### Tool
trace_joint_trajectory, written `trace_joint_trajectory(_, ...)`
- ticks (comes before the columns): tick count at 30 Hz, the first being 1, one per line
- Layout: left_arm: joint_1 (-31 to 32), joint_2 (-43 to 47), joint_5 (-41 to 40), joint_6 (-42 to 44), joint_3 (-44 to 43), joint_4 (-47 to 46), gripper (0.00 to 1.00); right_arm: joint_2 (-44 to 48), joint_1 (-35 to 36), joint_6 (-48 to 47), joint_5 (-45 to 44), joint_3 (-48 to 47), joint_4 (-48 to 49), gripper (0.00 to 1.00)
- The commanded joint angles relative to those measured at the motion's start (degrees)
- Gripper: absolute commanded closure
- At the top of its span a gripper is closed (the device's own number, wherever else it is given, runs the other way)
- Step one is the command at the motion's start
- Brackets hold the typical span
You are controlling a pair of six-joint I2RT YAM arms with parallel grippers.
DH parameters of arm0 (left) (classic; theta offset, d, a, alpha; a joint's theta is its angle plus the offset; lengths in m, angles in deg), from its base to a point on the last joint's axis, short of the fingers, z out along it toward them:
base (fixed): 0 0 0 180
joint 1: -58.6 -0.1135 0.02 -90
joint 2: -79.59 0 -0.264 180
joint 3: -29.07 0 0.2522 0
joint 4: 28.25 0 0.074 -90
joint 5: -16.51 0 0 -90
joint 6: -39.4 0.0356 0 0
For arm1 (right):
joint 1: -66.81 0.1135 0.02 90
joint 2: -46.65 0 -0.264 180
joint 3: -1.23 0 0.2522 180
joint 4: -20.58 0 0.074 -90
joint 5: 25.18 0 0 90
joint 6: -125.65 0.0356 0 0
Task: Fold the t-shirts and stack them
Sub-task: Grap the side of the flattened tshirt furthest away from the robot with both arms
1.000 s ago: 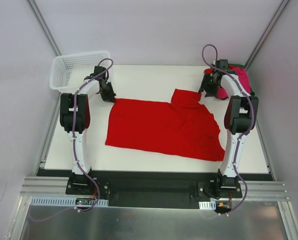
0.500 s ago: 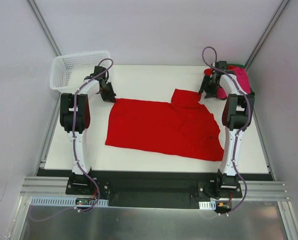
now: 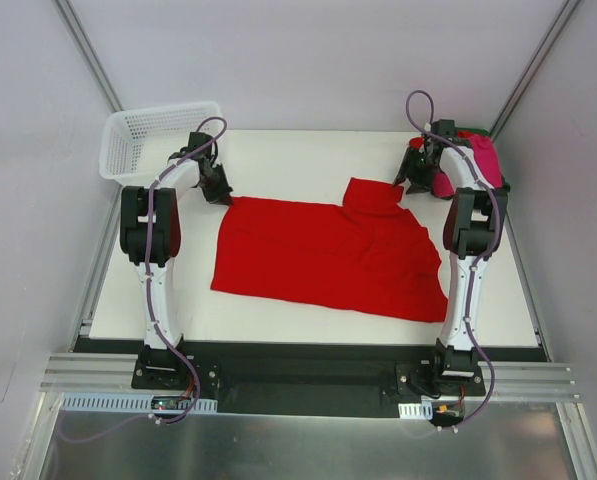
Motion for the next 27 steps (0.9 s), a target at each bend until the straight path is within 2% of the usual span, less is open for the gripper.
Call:
trace_joint_trajectory(1, -0.89, -1.67, -0.71, 0.99, -1.58, -4.38, 1.00, -1.65, -0.31, -0.40, 2.79, -3.44, -1.74, 0.45)
trace_joint_trajectory(16, -0.89, -1.58, -0.71, 0.99, -1.58, -4.47, 1.00, -3.14, -0.74, -0.49, 7.10, -4.59, -2.79, 0.46)
trace_joint_trajectory(18, -0.89, -1.58, -0.71, 0.99, -1.67, -4.47, 1.00, -3.14, -0.74, -0.49, 7.28, -4.67, -2.97, 0.56)
trace_joint_trajectory(19, -0.89, -1.58, -0.62, 0.99, -1.58, -4.47, 1.00, -3.14, -0.74, -0.49, 7.28, -4.76, -2.97, 0.65)
trace_joint_trajectory(23, -0.89, -1.58, -0.62, 0.99, -1.58, -4.47, 1.00, -3.23, -0.83, -0.49, 7.63, -4.50, -3.14, 0.82)
trace_joint_trajectory(27, -0.89, -1.58, -0.71, 0.99, -1.67, -4.47, 1.00, -3.32, -0.83, -0.49, 7.81, -4.50, -3.15, 0.94)
